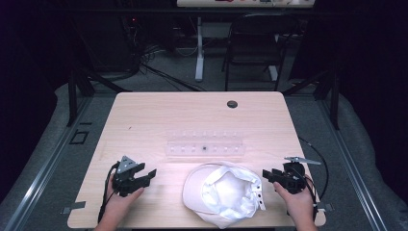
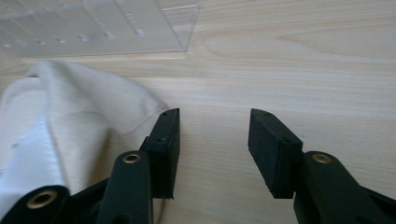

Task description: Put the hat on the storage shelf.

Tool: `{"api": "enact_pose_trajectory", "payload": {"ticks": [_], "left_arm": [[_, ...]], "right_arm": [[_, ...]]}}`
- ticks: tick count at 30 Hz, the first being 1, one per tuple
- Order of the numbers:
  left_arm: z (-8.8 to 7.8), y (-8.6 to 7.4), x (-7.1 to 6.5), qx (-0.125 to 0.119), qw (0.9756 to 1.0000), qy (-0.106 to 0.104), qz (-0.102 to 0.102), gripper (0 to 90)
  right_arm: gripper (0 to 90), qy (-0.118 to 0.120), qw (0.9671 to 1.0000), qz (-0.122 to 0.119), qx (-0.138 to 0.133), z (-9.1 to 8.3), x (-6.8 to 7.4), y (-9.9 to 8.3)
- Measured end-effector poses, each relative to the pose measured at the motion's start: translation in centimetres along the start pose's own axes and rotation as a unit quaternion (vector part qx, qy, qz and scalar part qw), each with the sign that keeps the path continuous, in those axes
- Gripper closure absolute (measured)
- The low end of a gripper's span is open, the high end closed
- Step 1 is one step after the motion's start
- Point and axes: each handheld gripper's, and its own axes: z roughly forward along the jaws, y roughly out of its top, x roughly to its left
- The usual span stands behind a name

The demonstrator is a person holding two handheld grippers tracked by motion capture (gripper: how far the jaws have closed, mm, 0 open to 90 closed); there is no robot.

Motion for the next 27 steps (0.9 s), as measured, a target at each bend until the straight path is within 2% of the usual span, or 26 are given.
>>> {"api": "enact_pose_trajectory", "payload": {"ticks": [3, 4, 5, 7, 8, 12, 19, 24, 27], "left_arm": [[0.0, 0.1, -0.1, 0.005, 1.0, -0.002, 0.002, 44.1], [0.0, 0.1, -0.1, 0.004, 1.0, -0.003, -0.001, 44.0], [0.0, 0.1, -0.1, 0.005, 1.0, -0.005, 0.003, 44.0], [0.0, 0.2, -0.2, 0.004, 1.0, -0.006, 0.002, 44.1], [0.2, 0.4, -0.3, 0.007, 0.9999, -0.008, 0.006, 44.1], [0.7, 0.7, -0.7, 0.008, 0.9998, -0.011, 0.013, 44.1], [0.9, 1.0, -1.2, 0.008, 0.9995, -0.018, 0.023, 44.1], [1.1, 0.9, -1.3, 0.009, 0.9994, -0.019, 0.029, 44.0], [1.1, 0.9, -1.4, 0.011, 0.9992, -0.019, 0.035, 44.1]], "right_arm": [[51.1, -0.003, 1.0, -0.003, 0.006, -0.2, 0.2, 0.3], [50.1, -0.001, 0.9998, -0.005, 0.017, -0.4, 0.3, 0.6], [50.0, 0.006, 0.9995, 0.001, 0.032, -0.8, 0.3, 0.9], [49.5, 0.008, 0.9993, 0.002, 0.037, -0.9, 0.3, 1.1], [48.5, 0.017, 0.9985, 0.004, 0.052, -1.4, 0.2, 1.6], [48.4, 0.034, 0.9961, 0.017, 0.079, -2.5, 0.1, 2.5], [46.6, 0.057, 0.9928, 0.035, 0.099, -3.7, 0.4, 2.7], [46.1, 0.054, 0.9921, 0.026, 0.11, -3.9, 0.8, 2.6], [45.5, 0.061, 0.9907, 0.024, 0.119, -4.0, 1.0, 2.6]]}}
